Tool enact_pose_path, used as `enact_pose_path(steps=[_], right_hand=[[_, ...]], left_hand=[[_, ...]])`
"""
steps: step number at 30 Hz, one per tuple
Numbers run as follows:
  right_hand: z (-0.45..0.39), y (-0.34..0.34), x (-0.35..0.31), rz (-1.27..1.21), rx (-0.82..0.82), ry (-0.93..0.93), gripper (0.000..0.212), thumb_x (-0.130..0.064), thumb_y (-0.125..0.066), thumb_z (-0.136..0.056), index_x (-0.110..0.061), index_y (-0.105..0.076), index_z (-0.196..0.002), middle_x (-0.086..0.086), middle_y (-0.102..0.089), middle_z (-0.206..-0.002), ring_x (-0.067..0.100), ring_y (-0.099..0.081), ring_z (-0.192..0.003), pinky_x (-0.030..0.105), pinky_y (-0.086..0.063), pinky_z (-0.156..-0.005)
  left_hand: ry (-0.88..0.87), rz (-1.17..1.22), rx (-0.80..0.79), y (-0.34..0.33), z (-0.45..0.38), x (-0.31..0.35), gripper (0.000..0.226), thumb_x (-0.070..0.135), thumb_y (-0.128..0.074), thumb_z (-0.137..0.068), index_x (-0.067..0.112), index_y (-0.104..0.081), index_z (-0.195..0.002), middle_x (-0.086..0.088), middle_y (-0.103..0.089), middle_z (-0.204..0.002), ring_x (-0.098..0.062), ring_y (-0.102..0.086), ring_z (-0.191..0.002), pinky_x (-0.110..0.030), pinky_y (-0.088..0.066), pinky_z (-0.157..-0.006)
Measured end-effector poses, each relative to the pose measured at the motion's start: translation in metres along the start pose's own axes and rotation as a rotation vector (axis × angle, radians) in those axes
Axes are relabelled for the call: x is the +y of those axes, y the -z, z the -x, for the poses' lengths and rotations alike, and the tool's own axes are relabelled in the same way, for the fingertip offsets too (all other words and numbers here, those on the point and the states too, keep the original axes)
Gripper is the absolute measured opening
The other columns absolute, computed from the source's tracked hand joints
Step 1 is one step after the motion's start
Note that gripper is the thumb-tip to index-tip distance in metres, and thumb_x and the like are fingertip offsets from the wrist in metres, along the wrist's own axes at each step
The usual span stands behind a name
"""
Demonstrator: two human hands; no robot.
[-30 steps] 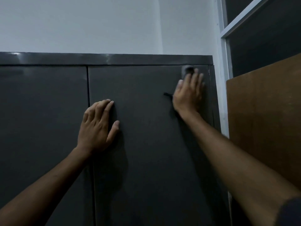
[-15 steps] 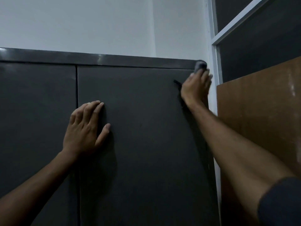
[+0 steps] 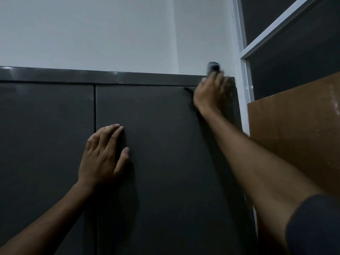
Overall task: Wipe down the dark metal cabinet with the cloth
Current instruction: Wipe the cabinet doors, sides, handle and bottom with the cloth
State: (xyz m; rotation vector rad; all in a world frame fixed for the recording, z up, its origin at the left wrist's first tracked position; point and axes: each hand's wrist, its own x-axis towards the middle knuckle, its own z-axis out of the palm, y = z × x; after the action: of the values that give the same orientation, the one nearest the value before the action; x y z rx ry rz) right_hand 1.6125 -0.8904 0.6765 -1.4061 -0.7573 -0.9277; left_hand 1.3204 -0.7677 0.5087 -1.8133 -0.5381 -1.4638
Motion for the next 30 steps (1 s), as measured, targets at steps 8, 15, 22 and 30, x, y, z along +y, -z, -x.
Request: enact_pose_path(steps=[8,15,22,30], right_hand=[[0.117,-0.019,-0.045,0.046,-0.199,1.056,0.047,-0.022,-0.049,-0.100,-0.006,-0.054,-0.144,0.014,-0.038,-0.160,0.036,-0.032,-0.150,0.052,-0.025,-0.123],[0.054,-0.022,-0.074,0.005,0.013,0.017,0.054,-0.028,-0.033,-0.104,-0.003,-0.038,-0.151,0.020,-0.022,-0.166,0.040,-0.014,-0.154,0.055,-0.011,-0.125],[0.177,-0.056,-0.193,0.031,-0.176,0.961,0.047,-0.027,-0.043,-0.102,-0.010,-0.054,-0.144,0.013,-0.036,-0.162,0.035,-0.028,-0.152,0.052,-0.023,-0.123],[0.143,-0.047,-0.172,0.036,-0.062,0.234,0.051,-0.029,-0.038,-0.104,0.000,-0.046,-0.146,0.020,-0.023,-0.166,0.040,-0.016,-0.154,0.053,-0.013,-0.126]], left_hand=[[0.055,0.143,0.025,0.027,0.009,-0.021,0.049,0.035,-0.049,-0.099,0.004,-0.060,-0.136,-0.014,-0.055,-0.138,-0.034,-0.048,-0.130,-0.044,-0.036,-0.115],[0.053,-0.055,-0.035,0.079,0.042,-0.125,0.054,0.043,-0.049,-0.098,0.007,-0.058,-0.138,-0.013,-0.052,-0.141,-0.035,-0.048,-0.130,-0.043,-0.035,-0.111],[0.027,-0.071,-0.062,0.094,0.055,-0.174,0.057,0.044,-0.049,-0.098,0.007,-0.058,-0.140,-0.013,-0.053,-0.143,-0.035,-0.049,-0.132,-0.043,-0.035,-0.113],[-0.052,-0.099,-0.131,0.129,0.076,-0.239,0.061,0.049,-0.048,-0.098,0.012,-0.051,-0.147,-0.012,-0.047,-0.149,-0.034,-0.046,-0.137,-0.044,-0.033,-0.115]])
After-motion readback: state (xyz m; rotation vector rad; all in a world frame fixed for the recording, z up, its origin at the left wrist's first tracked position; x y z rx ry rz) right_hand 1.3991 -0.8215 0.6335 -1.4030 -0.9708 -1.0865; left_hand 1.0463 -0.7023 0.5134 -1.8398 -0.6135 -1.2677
